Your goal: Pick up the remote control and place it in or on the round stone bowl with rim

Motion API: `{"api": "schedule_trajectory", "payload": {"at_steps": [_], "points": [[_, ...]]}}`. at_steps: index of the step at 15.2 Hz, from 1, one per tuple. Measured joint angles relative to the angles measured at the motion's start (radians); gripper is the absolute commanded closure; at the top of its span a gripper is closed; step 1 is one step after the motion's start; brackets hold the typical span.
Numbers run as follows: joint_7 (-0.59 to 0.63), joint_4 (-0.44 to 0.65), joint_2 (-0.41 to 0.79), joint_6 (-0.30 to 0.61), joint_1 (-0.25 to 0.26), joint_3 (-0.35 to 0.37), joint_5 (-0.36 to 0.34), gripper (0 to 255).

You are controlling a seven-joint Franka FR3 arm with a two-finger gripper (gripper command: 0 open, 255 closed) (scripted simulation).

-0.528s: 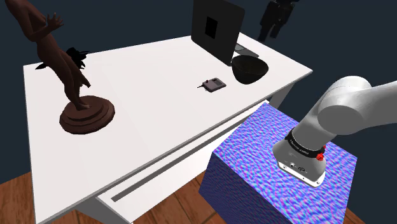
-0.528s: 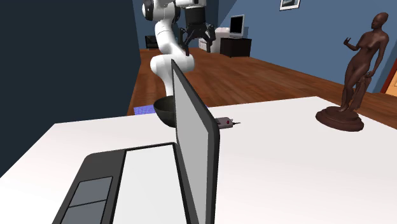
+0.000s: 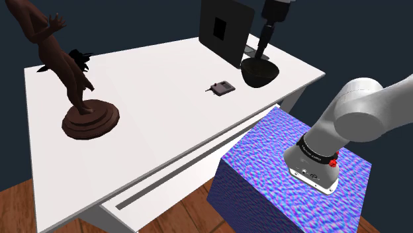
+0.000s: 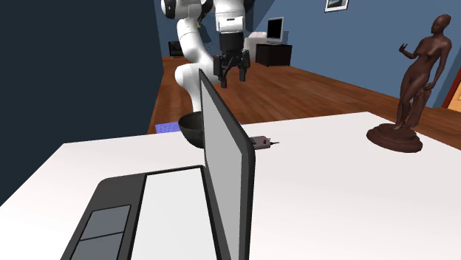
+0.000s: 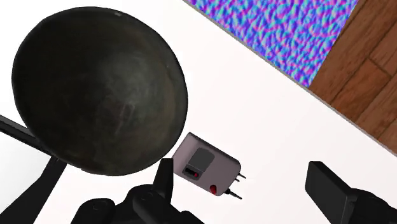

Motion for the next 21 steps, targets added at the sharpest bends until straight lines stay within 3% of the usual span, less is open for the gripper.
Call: {"api": "schedule_trajectory", "payload": {"at_steps": [7,14,21], "points": [[-0.415,-0.024,0.214,0.231,0.123,-0.077,-0.054,0],[-0.802,-0.008,0.438,0.442,0.234,-0.11,-0.067,0],[-0.862,-0.042,0.52,0.558,0.246,-0.117,-0.057,0]]}}
